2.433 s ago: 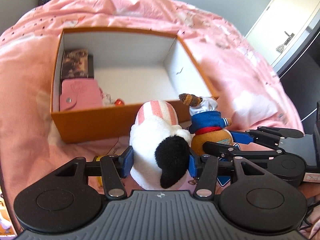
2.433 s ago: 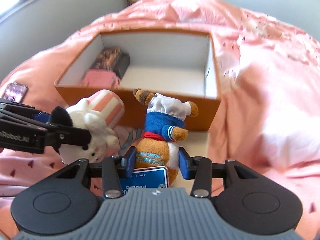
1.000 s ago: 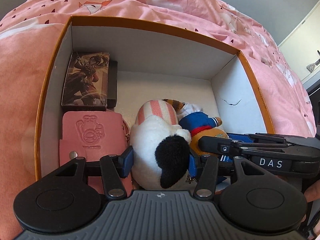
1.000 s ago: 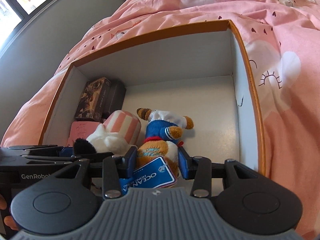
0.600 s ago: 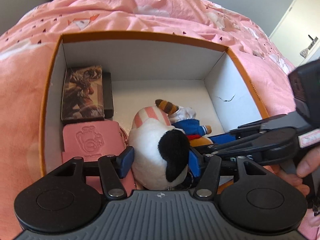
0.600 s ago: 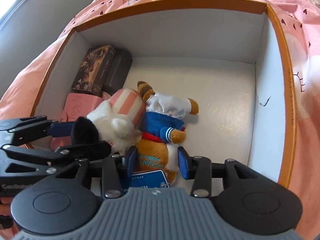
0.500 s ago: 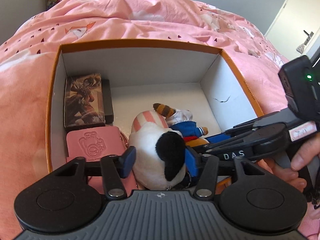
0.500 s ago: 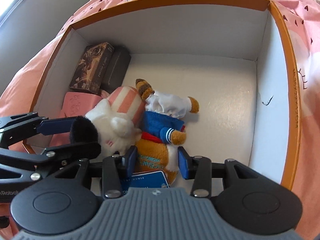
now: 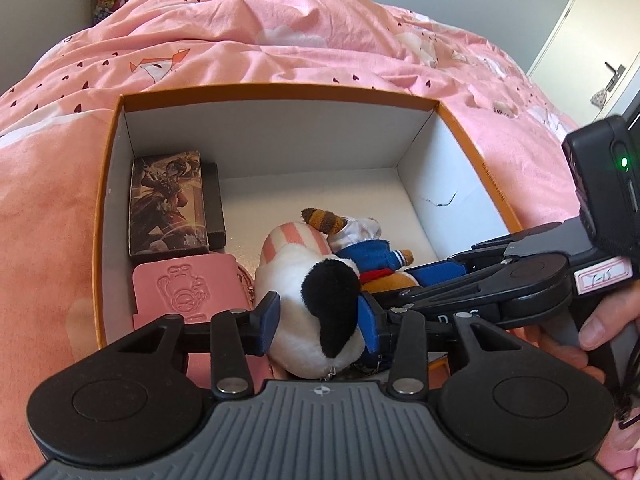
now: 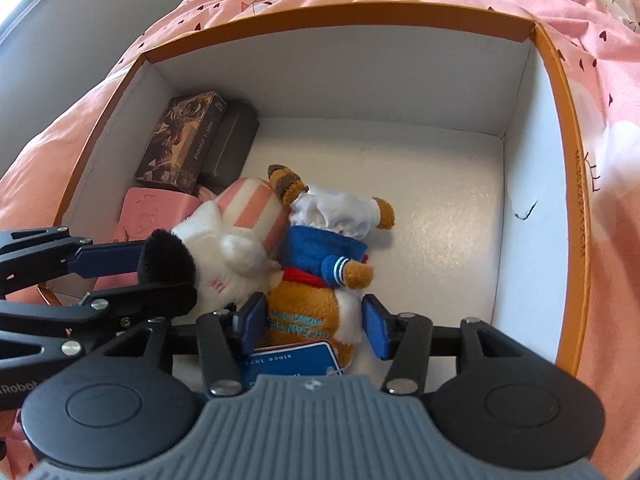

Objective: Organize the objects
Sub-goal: 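Open both tools to release the plushes and withdraw, then grasp the orange crochet ball with the left tool while the right tool grasps the tan cardboard box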

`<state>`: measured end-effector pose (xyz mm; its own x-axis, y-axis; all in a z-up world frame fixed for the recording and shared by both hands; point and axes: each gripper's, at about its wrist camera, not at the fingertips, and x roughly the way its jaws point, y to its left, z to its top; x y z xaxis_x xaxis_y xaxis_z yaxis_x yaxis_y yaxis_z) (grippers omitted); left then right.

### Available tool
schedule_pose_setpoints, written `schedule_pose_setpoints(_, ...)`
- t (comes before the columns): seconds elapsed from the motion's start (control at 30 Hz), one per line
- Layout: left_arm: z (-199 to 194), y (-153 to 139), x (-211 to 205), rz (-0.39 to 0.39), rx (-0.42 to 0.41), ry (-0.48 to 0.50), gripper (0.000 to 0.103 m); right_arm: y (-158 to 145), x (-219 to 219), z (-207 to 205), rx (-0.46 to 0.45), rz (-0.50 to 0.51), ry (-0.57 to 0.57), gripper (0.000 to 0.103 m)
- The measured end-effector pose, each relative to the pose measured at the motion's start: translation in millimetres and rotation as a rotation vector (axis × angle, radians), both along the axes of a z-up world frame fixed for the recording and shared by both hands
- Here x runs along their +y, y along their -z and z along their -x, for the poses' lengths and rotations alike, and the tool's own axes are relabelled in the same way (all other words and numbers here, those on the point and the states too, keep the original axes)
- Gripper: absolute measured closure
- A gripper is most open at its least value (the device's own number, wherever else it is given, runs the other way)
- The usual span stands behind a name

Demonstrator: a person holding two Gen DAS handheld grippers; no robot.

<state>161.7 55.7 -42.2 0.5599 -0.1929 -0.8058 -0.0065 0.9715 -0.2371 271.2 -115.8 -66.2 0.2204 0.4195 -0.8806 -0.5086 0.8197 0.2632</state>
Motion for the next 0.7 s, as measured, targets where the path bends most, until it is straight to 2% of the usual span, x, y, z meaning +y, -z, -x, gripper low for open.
schedule_pose_setpoints(0.17, 17, -22, 3, 0.012, -0.063, -0.023, 0.056, -13, -2, 10, -0.079, 0.022, 0.007, 0.036)
schedule_pose_setpoints(0.37, 47, -50, 6, 0.041, -0.112, -0.047, 0.056, -50, -19, 35, -0.225, -0.017, 0.067, 0.036)
schedule_pose_setpoints(0.53, 73, -52, 3, 0.054, -0.076, -0.026, 0.056, -84, -38, 79, -0.356, -0.058, 0.111, 0.035)
schedule_pose_setpoints(0.7, 91, -35, -13, 0.051, 0.008, 0.069, 0.056, -93, -60, 122, -0.353, -0.108, 0.184, 0.035)
